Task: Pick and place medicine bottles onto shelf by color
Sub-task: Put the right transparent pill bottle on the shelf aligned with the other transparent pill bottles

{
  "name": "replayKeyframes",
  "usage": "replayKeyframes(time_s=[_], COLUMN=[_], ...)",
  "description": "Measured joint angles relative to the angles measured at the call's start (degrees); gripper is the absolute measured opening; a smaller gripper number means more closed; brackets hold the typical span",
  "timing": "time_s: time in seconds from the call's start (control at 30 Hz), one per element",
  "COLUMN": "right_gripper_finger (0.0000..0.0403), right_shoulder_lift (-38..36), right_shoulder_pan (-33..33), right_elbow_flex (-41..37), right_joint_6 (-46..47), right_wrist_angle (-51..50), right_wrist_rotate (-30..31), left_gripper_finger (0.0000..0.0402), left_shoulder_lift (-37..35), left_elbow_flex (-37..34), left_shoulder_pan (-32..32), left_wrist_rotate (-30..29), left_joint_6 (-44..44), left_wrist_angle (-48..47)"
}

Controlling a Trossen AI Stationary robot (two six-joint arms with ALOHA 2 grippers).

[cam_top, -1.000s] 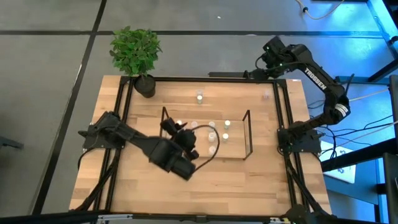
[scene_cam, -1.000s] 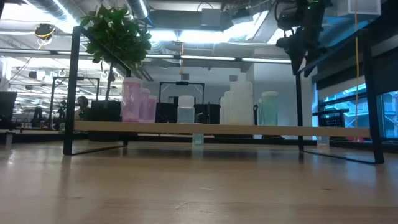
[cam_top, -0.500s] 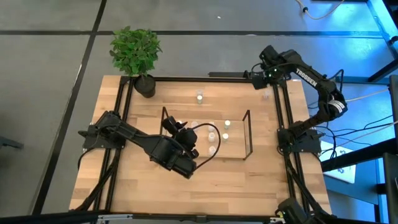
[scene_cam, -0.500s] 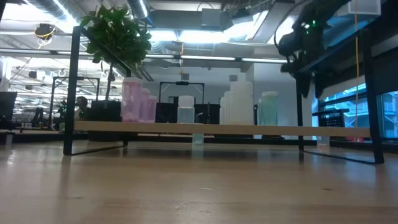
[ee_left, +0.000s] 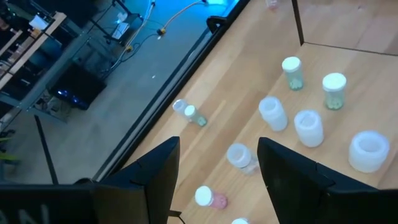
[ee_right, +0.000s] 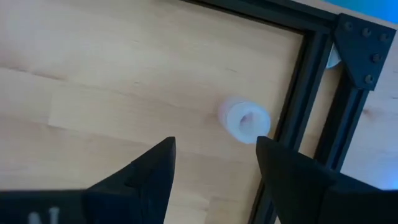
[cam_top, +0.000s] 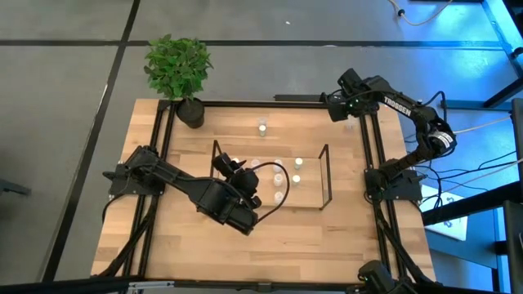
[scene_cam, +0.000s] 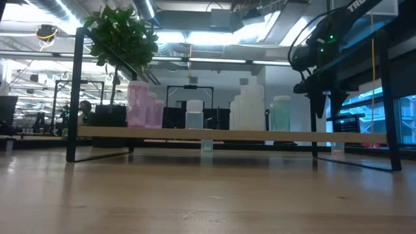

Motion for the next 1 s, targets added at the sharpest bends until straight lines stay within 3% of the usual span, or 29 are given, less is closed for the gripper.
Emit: replayKeyframes(time_s=[0.53, 1.0], right_gripper_finger=[0.0226, 0.0226], right_shoulder_lift=[0.02, 0.04], right_shoulder_pan=[0.26, 0.26], right_elbow_flex=[0.0, 0.02], right_joint_6=[1.22, 1.38], right_wrist_angle=[-0.13, -0.15], right_wrist_rotate=[1.57, 0.05], left_gripper_finger=[0.0209, 0.0209], left_shoulder_lift=[0.0, 0.02], left_elbow_flex=[0.04, 0.04], left_shoulder_pan=[1.82, 6.23], left_wrist_rotate=[-3.07, -0.46], left_joint_6=[-0.33, -0.32], left_wrist_angle=[0.02, 0.02])
